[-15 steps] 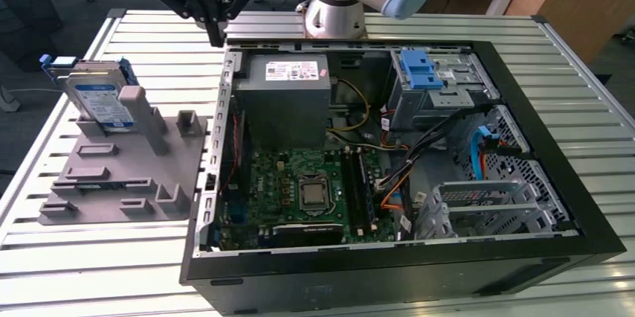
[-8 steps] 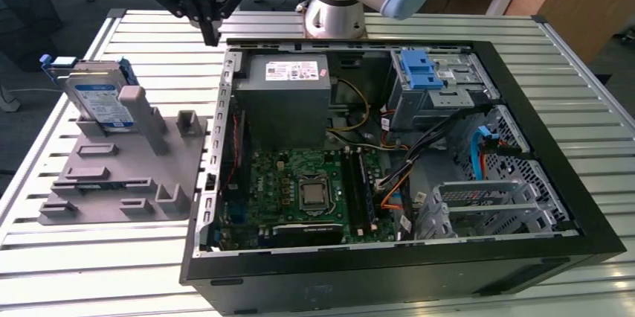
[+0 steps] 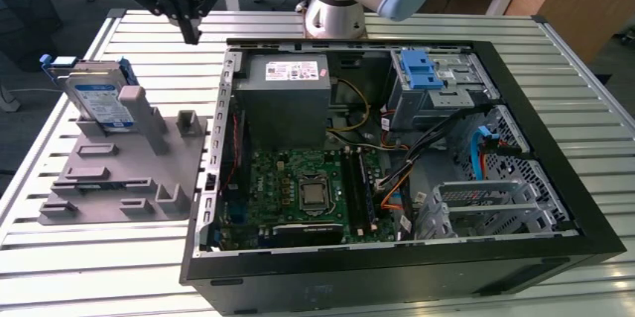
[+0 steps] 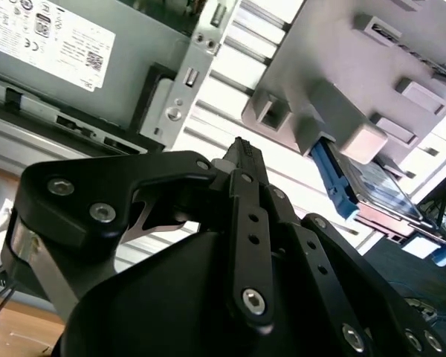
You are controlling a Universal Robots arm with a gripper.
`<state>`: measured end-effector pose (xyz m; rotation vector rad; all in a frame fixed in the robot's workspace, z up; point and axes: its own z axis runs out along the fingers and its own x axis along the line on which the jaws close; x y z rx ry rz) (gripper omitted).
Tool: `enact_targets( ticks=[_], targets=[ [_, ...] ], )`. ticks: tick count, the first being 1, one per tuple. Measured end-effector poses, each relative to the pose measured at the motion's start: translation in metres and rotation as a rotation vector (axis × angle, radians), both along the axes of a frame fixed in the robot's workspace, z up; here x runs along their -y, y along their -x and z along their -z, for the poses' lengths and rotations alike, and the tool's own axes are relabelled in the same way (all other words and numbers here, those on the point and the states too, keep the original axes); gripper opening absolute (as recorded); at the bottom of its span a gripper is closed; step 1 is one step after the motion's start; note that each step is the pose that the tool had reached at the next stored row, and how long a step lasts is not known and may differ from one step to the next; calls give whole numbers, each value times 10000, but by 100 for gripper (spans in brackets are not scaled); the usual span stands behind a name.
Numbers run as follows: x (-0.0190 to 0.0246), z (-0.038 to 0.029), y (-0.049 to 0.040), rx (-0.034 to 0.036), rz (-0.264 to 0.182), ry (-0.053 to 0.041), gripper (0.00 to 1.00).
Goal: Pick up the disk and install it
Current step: 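Reach for the disk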
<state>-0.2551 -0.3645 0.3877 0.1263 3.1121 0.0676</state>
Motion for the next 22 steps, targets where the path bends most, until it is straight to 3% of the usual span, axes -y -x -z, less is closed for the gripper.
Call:
enact_targets(
  ticks=[5,8,17,22],
  targets=[
    [-3,9,226,0,0,1,11],
    [-4,11,315,-1,-1,1,11],
    [-4,11,339,0,1,1,11],
    [-3,12,424,0,-1,1,11]
  ],
)
